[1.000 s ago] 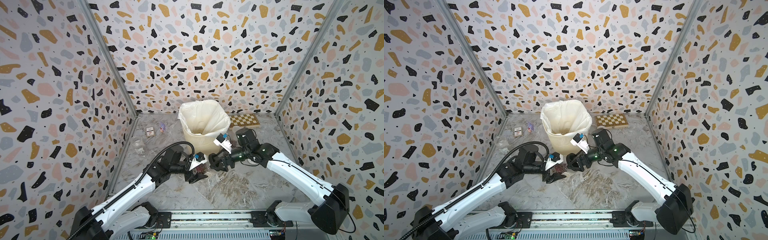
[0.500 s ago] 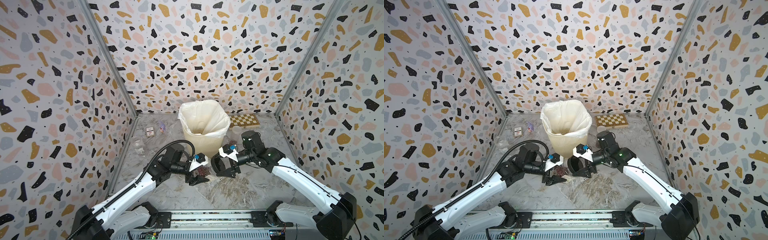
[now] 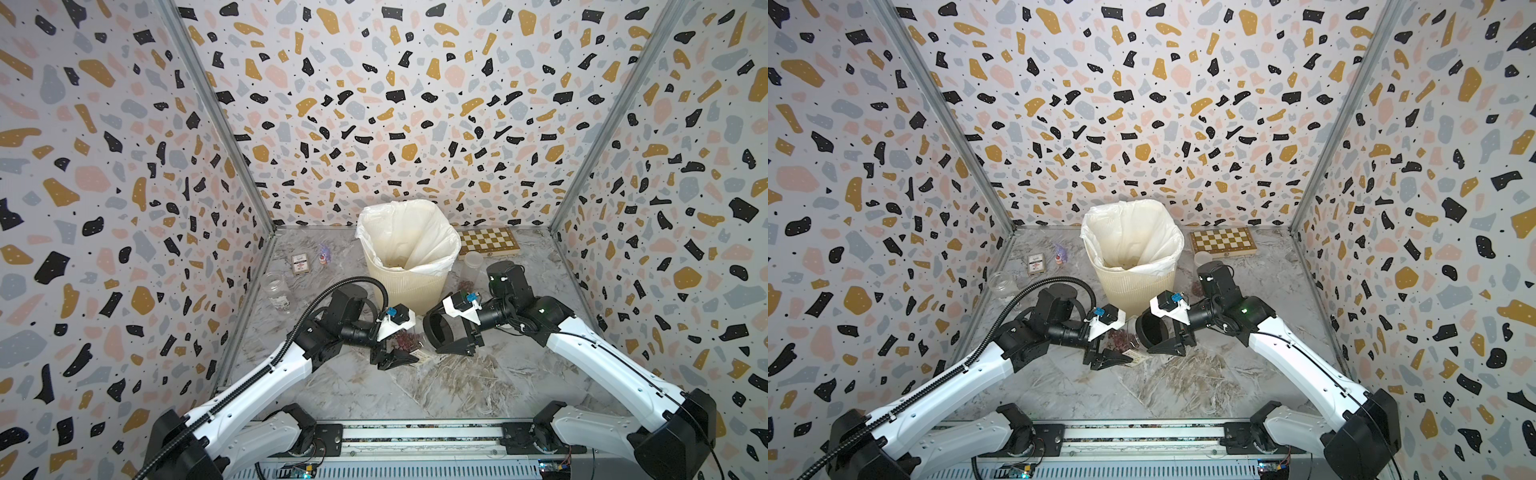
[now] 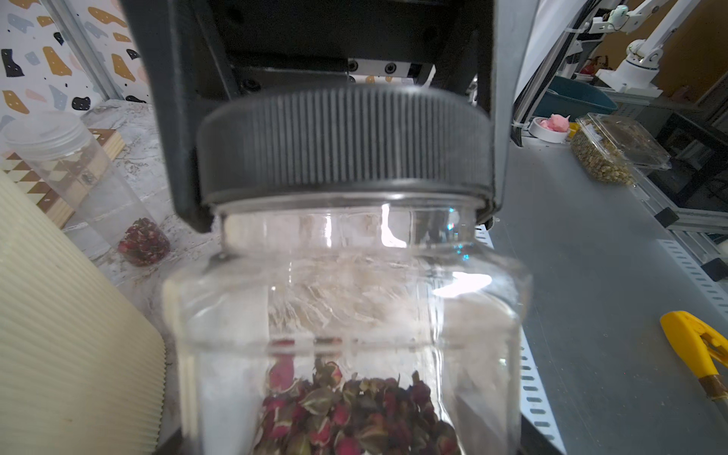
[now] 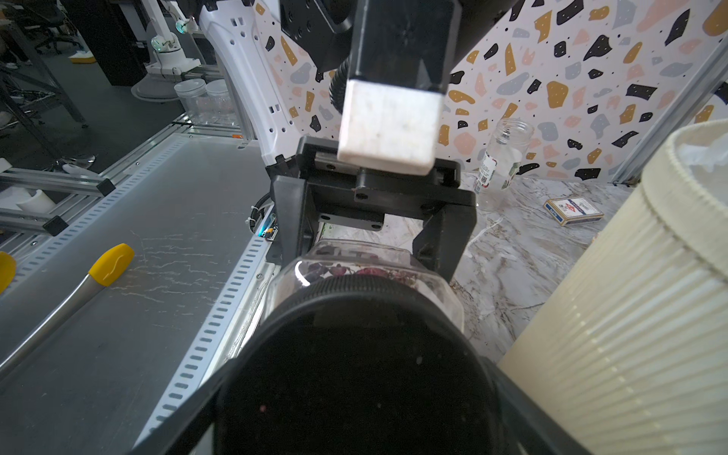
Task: Empty the moldy dried flower tea in the jars
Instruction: Unscrew the lid from the jar.
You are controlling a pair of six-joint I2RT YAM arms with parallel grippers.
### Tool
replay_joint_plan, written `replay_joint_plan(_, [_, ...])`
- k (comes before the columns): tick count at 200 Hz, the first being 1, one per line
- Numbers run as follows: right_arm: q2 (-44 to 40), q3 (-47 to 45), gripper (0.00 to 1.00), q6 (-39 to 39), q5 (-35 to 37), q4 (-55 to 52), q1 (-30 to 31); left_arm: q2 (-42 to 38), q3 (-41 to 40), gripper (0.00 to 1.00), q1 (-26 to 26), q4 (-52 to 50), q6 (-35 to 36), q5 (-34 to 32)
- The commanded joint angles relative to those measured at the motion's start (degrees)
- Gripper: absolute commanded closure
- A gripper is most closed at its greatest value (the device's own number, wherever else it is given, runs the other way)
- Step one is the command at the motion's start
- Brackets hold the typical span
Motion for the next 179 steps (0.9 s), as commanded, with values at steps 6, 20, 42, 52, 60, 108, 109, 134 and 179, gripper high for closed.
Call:
replay_joint_plan(6, [0.2, 1.0, 0.04, 2.4, 2.3, 1.9, 1.7, -0.4, 0.9, 0.39, 0.6, -2.0, -0.5, 2.4])
replay_joint_plan(20, [0.5, 1.7, 0.01, 5.9, 3.9, 2.4, 1.7, -0.6, 0.7, 0.39, 0.6, -1.9, -0.5, 1.8])
replay_joint_plan(42, [1.3, 3.7, 0.01, 6.2, 3.4, -0.3, 1.7, -0.9, 0.4, 0.39, 0.6, -1.7, -0.7, 1.7])
replay_joint_plan(52, [1.4, 4.1, 0.01, 6.8, 3.4, -0.6, 1.7, -0.9, 0.1, 0.39, 0.6, -1.4, -0.8, 1.2])
replay_joint_plan(60, [1.3, 4.4, 0.01, 7.5, 3.4, -0.3, 1.7, -0.9, 0.0, 0.40, 0.7, -1.1, -0.9, 0.8])
replay_joint_plan(108, [0.7, 8.7, 0.01, 11.5, 1.7, 0.0, 2.1, -0.4, -0.1, 0.41, 0.7, -1.3, -0.5, -1.1])
replay_joint_plan(109, [0.7, 8.8, 0.01, 11.5, 1.6, 0.1, 2.2, -0.4, -0.1, 0.41, 0.7, -1.3, -0.6, -1.1])
replay_joint_plan(134, [-0.2, 10.3, 0.01, 13.5, 1.1, 0.3, 1.8, -0.4, -0.3, 0.41, 0.7, -1.2, -0.5, -2.1])
replay_joint_plan(179, [5.1, 17.5, 0.01, 38.0, 5.7, -5.4, -6.1, -1.7, -0.4, 0.41, 0.7, -0.1, 0.5, -8.2])
